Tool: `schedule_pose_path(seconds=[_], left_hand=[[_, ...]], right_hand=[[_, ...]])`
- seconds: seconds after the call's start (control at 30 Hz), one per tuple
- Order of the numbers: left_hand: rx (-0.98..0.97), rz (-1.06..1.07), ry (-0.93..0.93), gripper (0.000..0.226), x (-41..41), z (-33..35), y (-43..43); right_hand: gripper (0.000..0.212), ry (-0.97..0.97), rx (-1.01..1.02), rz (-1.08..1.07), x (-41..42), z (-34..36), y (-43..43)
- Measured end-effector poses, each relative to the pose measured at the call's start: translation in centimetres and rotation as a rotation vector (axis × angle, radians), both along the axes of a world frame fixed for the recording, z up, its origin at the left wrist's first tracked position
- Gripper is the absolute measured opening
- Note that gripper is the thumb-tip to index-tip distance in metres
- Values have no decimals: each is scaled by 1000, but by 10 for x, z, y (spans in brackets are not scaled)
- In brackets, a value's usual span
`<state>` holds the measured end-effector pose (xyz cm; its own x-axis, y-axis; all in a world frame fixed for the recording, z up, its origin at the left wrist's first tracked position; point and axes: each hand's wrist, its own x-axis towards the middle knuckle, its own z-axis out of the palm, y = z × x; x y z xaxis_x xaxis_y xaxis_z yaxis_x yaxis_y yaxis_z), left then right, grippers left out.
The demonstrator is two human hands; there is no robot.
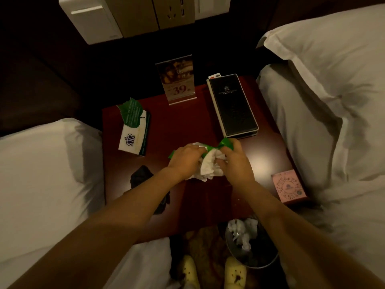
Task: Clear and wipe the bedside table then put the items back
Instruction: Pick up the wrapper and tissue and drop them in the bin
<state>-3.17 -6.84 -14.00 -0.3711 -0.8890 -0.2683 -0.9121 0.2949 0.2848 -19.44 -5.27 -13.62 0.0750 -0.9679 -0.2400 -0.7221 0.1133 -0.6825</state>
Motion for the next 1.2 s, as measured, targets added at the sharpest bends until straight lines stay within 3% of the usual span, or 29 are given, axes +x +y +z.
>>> schedule_pose_path(seconds=[0.33,0.57,0.73,0.93,1.2], left_hand=[[49,6,194,23,-60,45,45],[129,-140,208,20,-138,34,135],[203,-162,186,22,-173,0,184],[307,-43,77,28,-196,-73,198],[539,68,97,50,-206,-192,197]], right_hand=[[23,75,-139,-104,-63,27,50],[28,209,-10,-128,-136,31,145],[30,251,119,-107,-165,8,198],[33,180,269,-127,-183,-59,223],[40,245,383,131,-195,-164,211]])
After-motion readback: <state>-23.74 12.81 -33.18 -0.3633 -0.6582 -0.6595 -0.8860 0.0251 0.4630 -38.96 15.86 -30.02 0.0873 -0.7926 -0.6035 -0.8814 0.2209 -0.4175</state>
